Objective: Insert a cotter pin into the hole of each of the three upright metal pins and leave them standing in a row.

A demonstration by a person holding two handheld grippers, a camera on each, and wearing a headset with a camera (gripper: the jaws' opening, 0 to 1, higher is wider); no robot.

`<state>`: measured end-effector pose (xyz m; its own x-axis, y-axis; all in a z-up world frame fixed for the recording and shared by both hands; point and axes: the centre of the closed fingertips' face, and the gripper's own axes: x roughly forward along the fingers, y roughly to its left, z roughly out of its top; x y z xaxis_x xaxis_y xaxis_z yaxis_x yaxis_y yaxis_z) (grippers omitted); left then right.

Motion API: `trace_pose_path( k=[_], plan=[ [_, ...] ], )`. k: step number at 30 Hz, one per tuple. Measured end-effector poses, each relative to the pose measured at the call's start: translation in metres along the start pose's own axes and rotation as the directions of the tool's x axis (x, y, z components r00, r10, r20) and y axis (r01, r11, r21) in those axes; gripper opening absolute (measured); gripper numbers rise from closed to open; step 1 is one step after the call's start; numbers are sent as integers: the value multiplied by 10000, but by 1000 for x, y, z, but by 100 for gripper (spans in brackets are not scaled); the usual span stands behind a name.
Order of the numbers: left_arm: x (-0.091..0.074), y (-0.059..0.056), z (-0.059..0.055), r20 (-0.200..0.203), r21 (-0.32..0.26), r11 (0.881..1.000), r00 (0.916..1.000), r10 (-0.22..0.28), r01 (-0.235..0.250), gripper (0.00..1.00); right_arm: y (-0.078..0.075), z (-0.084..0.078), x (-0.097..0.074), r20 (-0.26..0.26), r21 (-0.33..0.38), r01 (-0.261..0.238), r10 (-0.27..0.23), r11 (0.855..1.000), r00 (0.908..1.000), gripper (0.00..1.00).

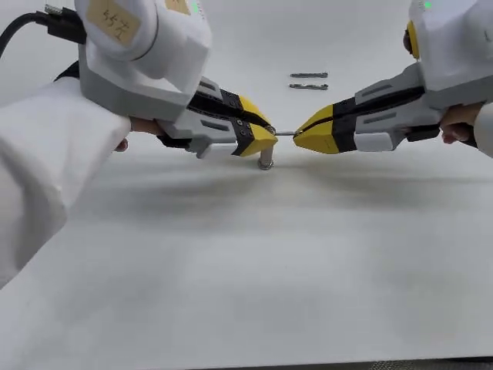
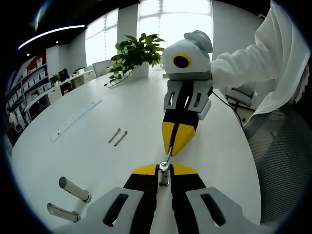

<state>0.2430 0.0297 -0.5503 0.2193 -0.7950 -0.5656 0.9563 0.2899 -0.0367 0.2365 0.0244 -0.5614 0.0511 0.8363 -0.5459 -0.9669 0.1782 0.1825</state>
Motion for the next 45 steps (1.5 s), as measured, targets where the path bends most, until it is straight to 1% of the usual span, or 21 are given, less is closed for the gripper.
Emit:
trace_pose_path(
  k=[2, 4, 6, 9, 10, 13, 15, 21, 23, 25, 27, 29, 31, 33, 35, 36, 38, 39, 42, 43, 45],
  plan=[
    [1, -1, 1, 4, 20, 10000, 10000, -15, 15, 6, -1, 1, 2, -33, -88, 27, -27, 10000, 10000, 0],
    [2, -2, 2, -15, 14, 10000, 10000, -40, 40, 6, -1, 2, 4, -142, -425, 47, -54, 9991, 9999, 0],
    [3, -3, 3, -21, 37, 10000, 10000, -74, 74, 6, 2, 5, 7, -156, -533, -37, 29, 9986, 9999, 0],
    [4, -4, 3, -31, 79, 9999, 9999, -124, 124, 6, 2, 5, 10, -189, -636, -81, 69, 9979, 9998, 0],
    [4, -4, 3, -33, 112, 9999, 9999, -119, 119, 6, 1, 6, 11, -236, -881, -26, 5, 9961, 9997, 0],
    [4, -4, 3, -39, 117, 9998, 9999, -132, 132, 6, 4, 7, 13, -306, -1035, -72, 40, 9946, 9995, 0],
    [4, -5, 3, -57, 160, 9998, 9999, -120, 121, 6, 2, 6, 13, -411, -1275, -35, -17, 9918, 9992, 0],
    [3, -6, 2, -75, 138, 9998, 9999, -117, 119, 6, 5, 5, 13, -456, -1449, -118, 52, 9894, 9989, 0],
    [3, -5, 2, -25, 63, 10000, 10000, -44, 44, 6, 6, 4, 13, -489, -1497, -158, 86, 9886, 9988, 0],
    [2, -7, 2, -3, 89, 10000, 10000, -43, 43, 6, 5, 4, 13, -502, -1582, -136, 57, 9873, 9987, 0],
    [2, -7, 3, 52, 101, 9999, 10000, -27, 26, 6, 4, 5, 13, -488, -1655, -39, -43, 9862, 9988, 0],
    [1, -8, 5, 227, -29, 10000, 9997, -61, 62, 8, 5, 5, 14, -469, -1662, 3, -82, 9861, 9989, 3],
    [-2, -7, 7, 359, -33, 10000, 9994, 16, -15, 12, 6, 5, 15, -474, -1642, 27, -106, 9864, 9988, 6],
    [-4, -7, 6, 362, -11, 10000, 9993, 55, -55, 19, 7, 5, 16, -515, -1654, 39, -125, 9862, 9986, 7],
    [-7, -7, 7, 400, 106, 9998, 9991, 169, -173, 24, 8, 5, 17, -524, -1674, 93, -184, 9859, 9985, 7],
    [-9, -8, 9, 520, 168, 9996, 9984, 224, -233, 25, 8, 6, 17, -470, -1664, 151, -232, 9859, 9986, 7],
    [-15, -12, 15, 890, -193, 9995, 9957, 266, -250, 29, 8, 7, 17, -426, -1697, 223, -299, 9852, 9986, 6],
    [-19, -13, 17, 1053, -252, 9993, 9940, 310, -285, 32, 7, 8, 18, -411, -1736, 274, -351, 9844, 9985, 6],
    [-27, -14, 17, 1294, -342, 9988, 9908, 402, -361, 42, 6, 8, 19, -463, -1738, 307, -393, 9843, 9982, 7],
    [-30, -17, 16, 1350, -355, 9989, 9902, 356, -311, 46, 5, 8, 19, -493, -1771, 330, -423, 9836, 9979, 7],
    [-36, -22, 16, 1541, -585, 9981, 9876, 298, -210, 54, 5, 8, 19, -498, -1743, 345, -438, 9841, 9978, 7]
  ],
)
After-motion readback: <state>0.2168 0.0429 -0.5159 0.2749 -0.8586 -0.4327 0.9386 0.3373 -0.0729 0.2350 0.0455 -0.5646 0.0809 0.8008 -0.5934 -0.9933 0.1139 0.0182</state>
